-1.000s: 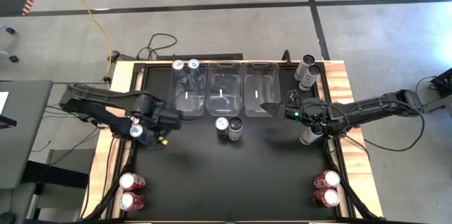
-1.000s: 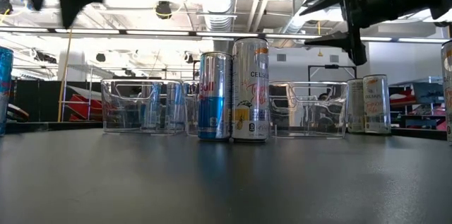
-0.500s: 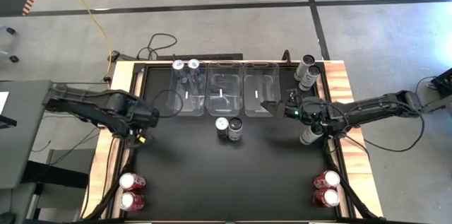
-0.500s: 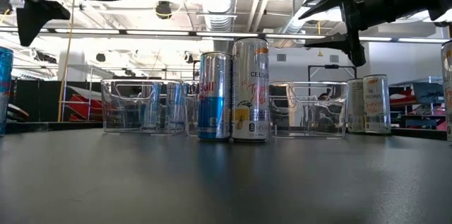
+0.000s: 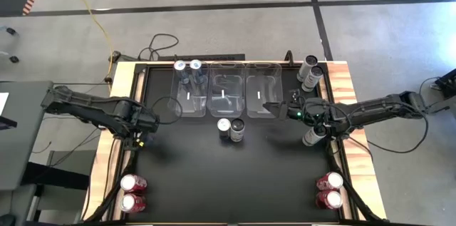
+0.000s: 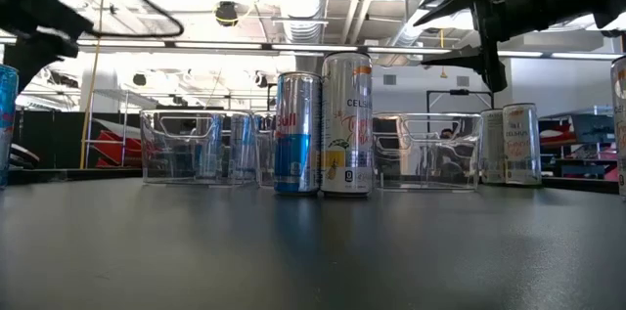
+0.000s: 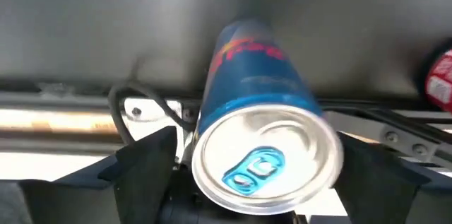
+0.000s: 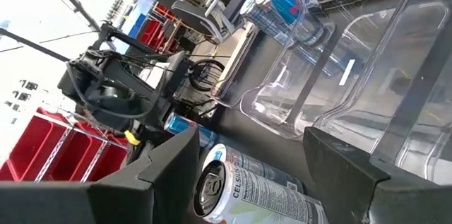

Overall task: Sort soda cans
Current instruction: Put the left blue soda can into the left transparent bin

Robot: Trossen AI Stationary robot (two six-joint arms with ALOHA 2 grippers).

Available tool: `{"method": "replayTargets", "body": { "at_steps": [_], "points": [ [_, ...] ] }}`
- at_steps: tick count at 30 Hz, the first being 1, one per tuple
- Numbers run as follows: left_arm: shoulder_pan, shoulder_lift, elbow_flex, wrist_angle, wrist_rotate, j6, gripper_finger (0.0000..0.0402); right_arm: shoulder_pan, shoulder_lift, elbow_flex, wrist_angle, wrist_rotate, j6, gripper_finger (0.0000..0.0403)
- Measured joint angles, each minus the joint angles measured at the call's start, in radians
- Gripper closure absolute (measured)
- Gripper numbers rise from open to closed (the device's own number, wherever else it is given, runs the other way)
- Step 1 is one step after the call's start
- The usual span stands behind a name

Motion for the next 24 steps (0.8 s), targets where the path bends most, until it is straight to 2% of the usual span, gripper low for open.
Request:
{"method": "replayTargets", "body": {
  "at_steps": [4,14,24],
  "points": [
    [0.000,0.000,-0.013,0.001,-0.016,-0.075,0.0068,0.000,0.000,0.000,0.000,0.000,0.007,0.0133],
    [0.000,-0.010,-0.013,0.069,-0.034,-0.168,0.0145,-0.008,0.000,0.000,0.000,-0.001,0.007,0.0133],
    [0.000,-0.016,-0.013,0.186,-0.082,-0.232,0.0155,-0.005,0.000,0.000,0.000,-0.002,0.009,0.0133]
  ]
}}
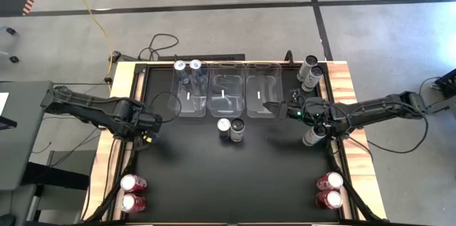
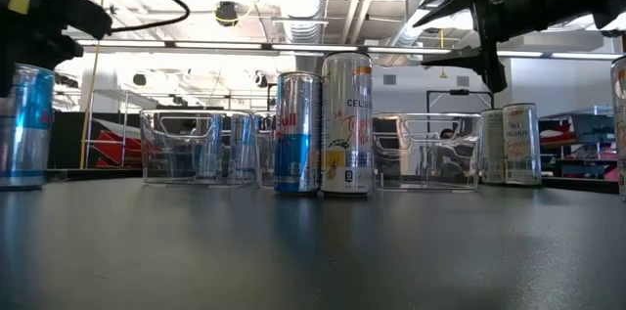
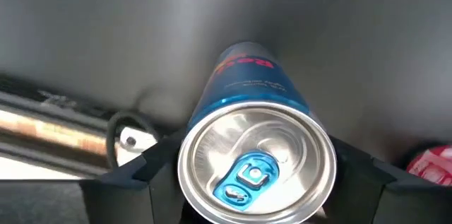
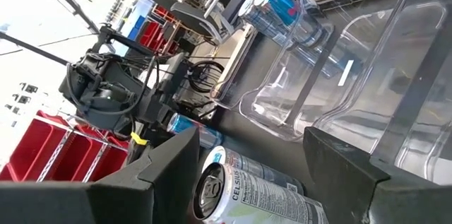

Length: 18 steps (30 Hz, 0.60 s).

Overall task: Sort soda cans
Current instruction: Put the left blue soda can into the left transparent bin

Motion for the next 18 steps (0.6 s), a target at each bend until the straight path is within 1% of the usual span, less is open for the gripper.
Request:
{"method": "replayTargets", "body": {
  "at_steps": [4,9,15,18],
  "points": [
    [0.000,0.002,0.025,0.030,-0.014,-0.059,0.0166,0.001,0.000,0.000,0.000,-0.003,0.007,0.0133],
    [0.038,0.002,0.119,0.052,-0.099,-0.121,0.0165,0.000,0.000,0.000,0.000,-0.004,0.010,0.0133],
    [0.145,0.042,0.288,0.028,-0.114,-0.094,0.0167,-0.003,0.000,0.000,-0.001,-0.005,0.009,0.0133],
    [0.204,0.105,0.374,-0.010,-0.111,-0.032,0.0167,-0.003,0.000,0.000,-0.003,-0.005,0.009,0.0133]
  ]
}}
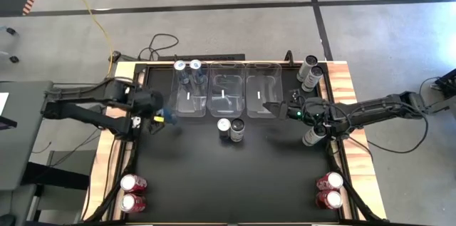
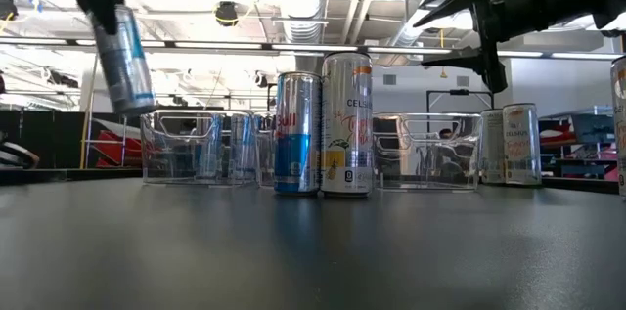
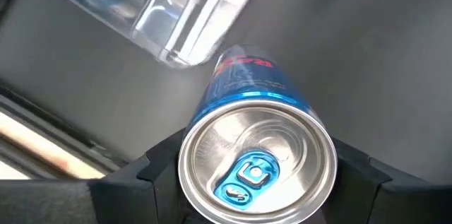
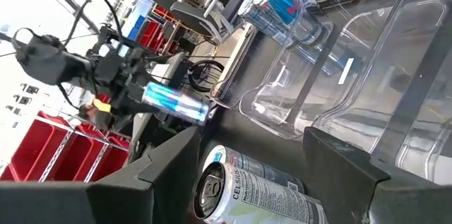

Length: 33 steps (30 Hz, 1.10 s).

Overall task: Sort soda cans
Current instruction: Put the left blue soda can into the left transparent bin

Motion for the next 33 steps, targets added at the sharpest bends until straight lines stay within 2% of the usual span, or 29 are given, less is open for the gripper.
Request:
{"method": "replayTargets", "body": {
  "at_steps": [11,16,24,27,33],
  "points": [
    [0.233,0.306,0.253,-0.032,0.030,0.279,0.0167,0.013,0.000,0.000,0.005,0.000,0.016,0.0133],
    [0.304,0.422,0.375,-0.060,0.102,0.367,0.0167,0.044,0.000,0.000,0.004,-0.001,0.035,0.0133],
    [0.365,0.525,0.580,-0.138,0.054,0.483,0.0167,0.082,0.000,0.000,0.003,0.022,0.035,0.0133],
    [0.421,0.544,0.614,-0.148,0.013,0.515,0.0167,0.085,0.000,0.000,0.002,0.037,0.035,0.0133],
    [0.587,0.560,0.588,-0.092,0.004,0.565,0.0166,0.077,0.000,0.000,-0.011,0.048,0.035,0.0133]
  ]
}}
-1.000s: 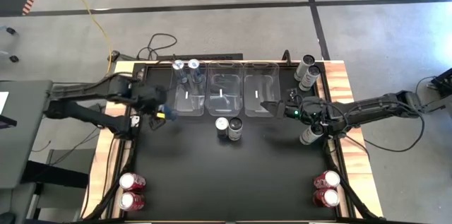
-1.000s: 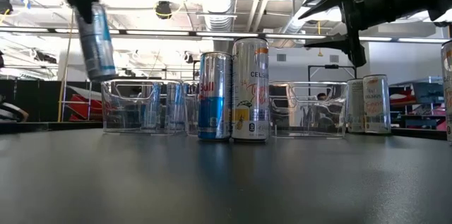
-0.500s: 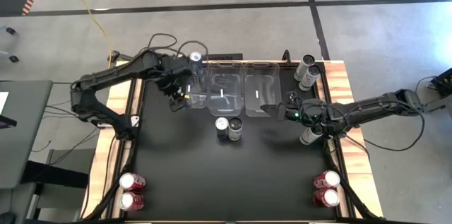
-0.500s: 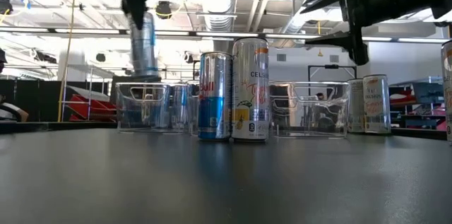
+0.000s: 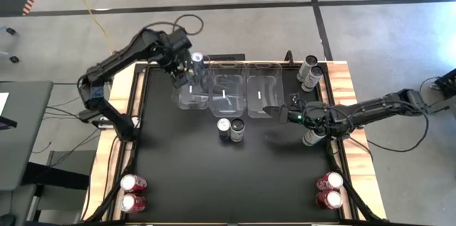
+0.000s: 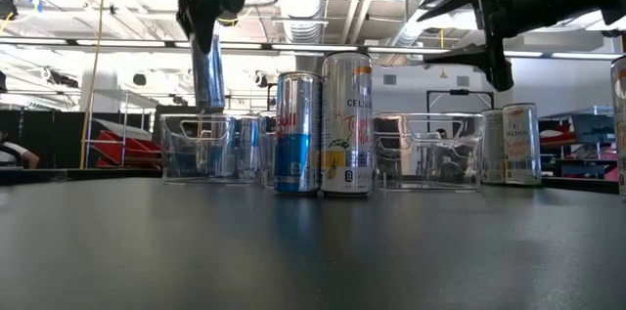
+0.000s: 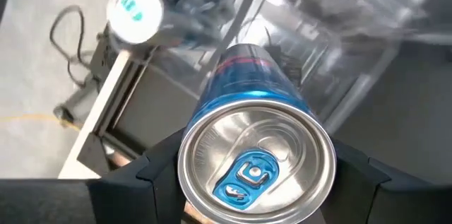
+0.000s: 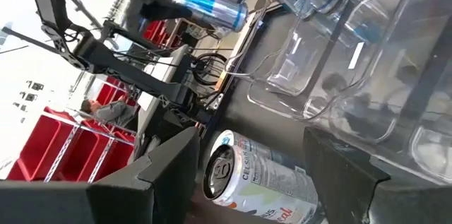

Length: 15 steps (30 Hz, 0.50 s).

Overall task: Sort soda cans
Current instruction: Put the left blue soda can into the left transparent bin

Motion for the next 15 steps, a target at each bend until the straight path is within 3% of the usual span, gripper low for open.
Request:
{"method": "replayTargets", "body": {
  "at_steps": [7,15],
  "points": [
    [0.107,0.001,-0.148,0.183,0.010,0.036,0.0166,-0.002,0.000,0.000,-0.019,0.002,0.000,0.0133],
    [0.116,0.000,-0.314,0.340,0.004,0.016,0.0166,-0.012,0.000,0.000,-0.026,0.008,0.015,0.0133]
  ]
}}
